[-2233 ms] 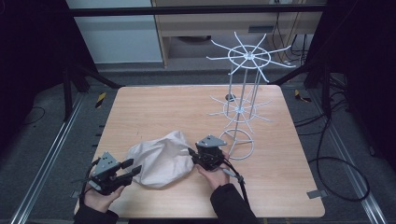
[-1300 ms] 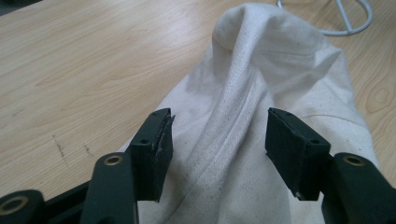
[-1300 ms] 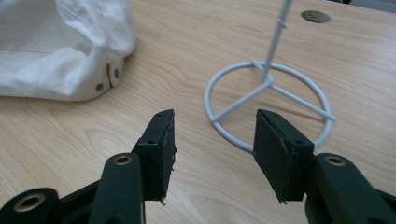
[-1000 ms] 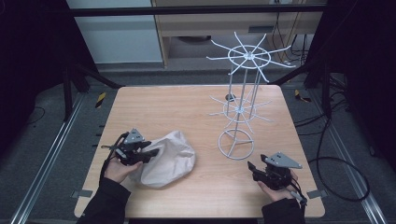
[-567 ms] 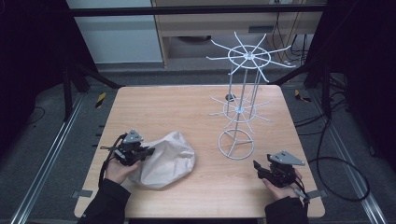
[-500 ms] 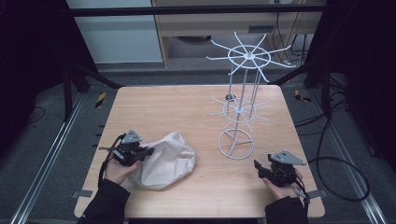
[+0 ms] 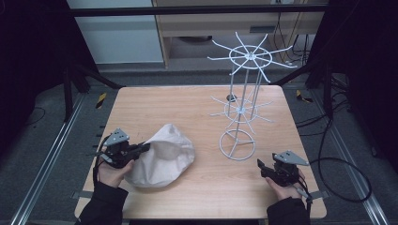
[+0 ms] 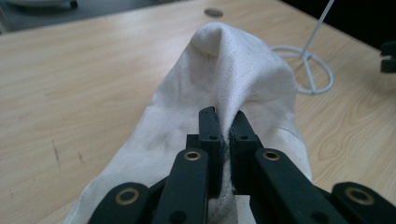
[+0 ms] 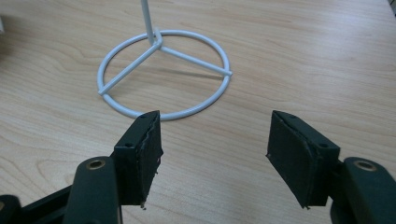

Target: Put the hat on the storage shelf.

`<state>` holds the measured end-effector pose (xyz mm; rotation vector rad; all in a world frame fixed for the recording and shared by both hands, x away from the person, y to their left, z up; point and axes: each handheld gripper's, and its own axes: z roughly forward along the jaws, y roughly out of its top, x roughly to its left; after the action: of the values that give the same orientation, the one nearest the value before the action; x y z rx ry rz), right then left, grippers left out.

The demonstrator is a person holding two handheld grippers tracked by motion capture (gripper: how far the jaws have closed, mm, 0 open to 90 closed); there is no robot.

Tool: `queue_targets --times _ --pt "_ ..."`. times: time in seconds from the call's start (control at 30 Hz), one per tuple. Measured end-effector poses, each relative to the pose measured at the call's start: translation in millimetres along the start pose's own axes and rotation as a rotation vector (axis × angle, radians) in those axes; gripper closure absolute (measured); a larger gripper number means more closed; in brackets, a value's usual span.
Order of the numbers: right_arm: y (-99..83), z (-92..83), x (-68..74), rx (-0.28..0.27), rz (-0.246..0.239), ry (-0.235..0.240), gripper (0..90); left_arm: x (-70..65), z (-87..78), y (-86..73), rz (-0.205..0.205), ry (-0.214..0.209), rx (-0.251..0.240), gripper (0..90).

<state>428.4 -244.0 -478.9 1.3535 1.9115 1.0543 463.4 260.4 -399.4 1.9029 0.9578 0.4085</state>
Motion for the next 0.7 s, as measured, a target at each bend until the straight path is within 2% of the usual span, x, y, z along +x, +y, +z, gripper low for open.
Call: queue_targets --times 0.13,0.7 --pt "0.0 0.2 -1.0 -0.010 -0.001 -0.005 33.9 -4.7 -12.5 6.4 -0.009 0.003 -0.077 86.3" --pt "-0.6 0.8 -0.9 -0.017 -0.010 -0.005 32.3 -28.0 -49.7 27.7 -0.032 -0.002 -0.317 86.4"
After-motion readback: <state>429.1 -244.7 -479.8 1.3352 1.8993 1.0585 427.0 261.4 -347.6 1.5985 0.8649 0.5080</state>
